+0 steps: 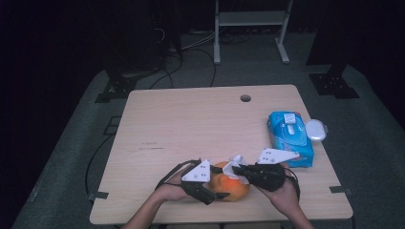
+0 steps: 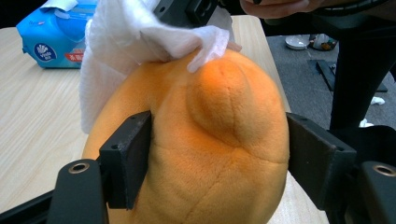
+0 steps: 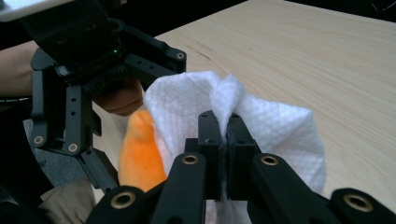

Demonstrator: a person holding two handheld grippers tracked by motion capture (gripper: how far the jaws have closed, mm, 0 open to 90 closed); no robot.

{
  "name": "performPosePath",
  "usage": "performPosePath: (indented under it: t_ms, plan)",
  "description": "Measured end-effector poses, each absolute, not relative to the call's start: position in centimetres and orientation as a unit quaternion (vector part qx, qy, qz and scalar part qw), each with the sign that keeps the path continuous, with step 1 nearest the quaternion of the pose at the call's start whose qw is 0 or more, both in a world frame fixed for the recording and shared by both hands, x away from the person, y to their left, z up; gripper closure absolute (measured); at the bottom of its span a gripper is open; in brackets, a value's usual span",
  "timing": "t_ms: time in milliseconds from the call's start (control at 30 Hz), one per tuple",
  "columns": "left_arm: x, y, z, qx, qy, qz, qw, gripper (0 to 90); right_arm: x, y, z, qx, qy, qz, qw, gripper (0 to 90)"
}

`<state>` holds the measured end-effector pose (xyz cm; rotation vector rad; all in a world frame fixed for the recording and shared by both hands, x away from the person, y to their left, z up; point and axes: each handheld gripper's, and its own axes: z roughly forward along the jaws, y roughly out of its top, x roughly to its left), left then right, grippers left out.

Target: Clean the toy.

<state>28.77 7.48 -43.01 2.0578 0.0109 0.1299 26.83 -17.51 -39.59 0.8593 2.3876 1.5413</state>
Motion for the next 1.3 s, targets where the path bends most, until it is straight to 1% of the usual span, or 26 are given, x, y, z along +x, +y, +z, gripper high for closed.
performPosePath:
  t_ms: [33, 133, 233, 400, 500, 633, 733, 867, 967, 1100, 1200, 1300]
  plan:
    - [28.8, 7.5, -43.0, 0.856, 0.005, 0.054, 0.514, 27.1, 27.0, -17.7, -39.7, 0.291, 0.8, 0.518, 0.084, 86.1]
    - [29.0, 7.8, -43.0, 0.856, 0.008, 0.052, 0.515, 27.0, 27.6, -18.6, -40.2, 0.309, 0.803, 0.5, 0.101, 86.1]
    - [29.3, 8.1, -43.0, 0.853, 0.017, 0.049, 0.52, 27.0, 28.1, -19.7, -40.7, 0.332, 0.792, 0.504, 0.091, 86.3]
    - [29.9, 8.5, -42.9, 0.852, 0.033, 0.049, 0.52, 27.2, 27.3, -18.9, -39.6, 0.303, 0.793, 0.521, 0.089, 85.7]
    - [30.1, 8.9, -42.9, 0.852, 0.042, 0.049, 0.52, 27.2, 27.4, -19.0, -40.0, 0.306, 0.795, 0.517, 0.088, 85.8]
    - [30.4, 9.1, -43.1, 0.848, 0.05, 0.043, 0.525, 27.2, 28.3, -20.1, -40.8, 0.329, 0.786, 0.516, 0.085, 86.2]
    - [30.4, 9.3, -43.2, 0.848, 0.052, 0.041, 0.525, 27.1, 28.2, -20.8, -40.6, 0.34, 0.775, 0.525, 0.084, 86.7]
    - [30.8, 9.7, -43.2, 0.846, 0.064, 0.039, 0.528, 26.9, 27.5, -20.1, -39.7, 0.318, 0.775, 0.541, 0.079, 86.7]
    - [30.9, 10.0, -43.2, 0.846, 0.069, 0.039, 0.527, 26.7, 27.4, -19.4, -40.0, 0.309, 0.787, 0.527, 0.084, 86.7]
    - [31.0, 10.0, -43.2, 0.847, 0.075, 0.045, 0.524, 26.7, 28.1, -20.1, -41.0, 0.326, 0.785, 0.522, 0.073, 86.9]
    - [31.1, 10.2, -43.3, 0.847, 0.077, 0.043, 0.525, 26.7, 28.2, -20.6, -40.9, 0.334, 0.784, 0.518, 0.079, 86.9]
    - [31.2, 10.2, -43.3, 0.847, 0.08, 0.043, 0.524, 26.1, 28.0, -20.5, -40.5, 0.331, 0.778, 0.529, 0.074, 86.8]
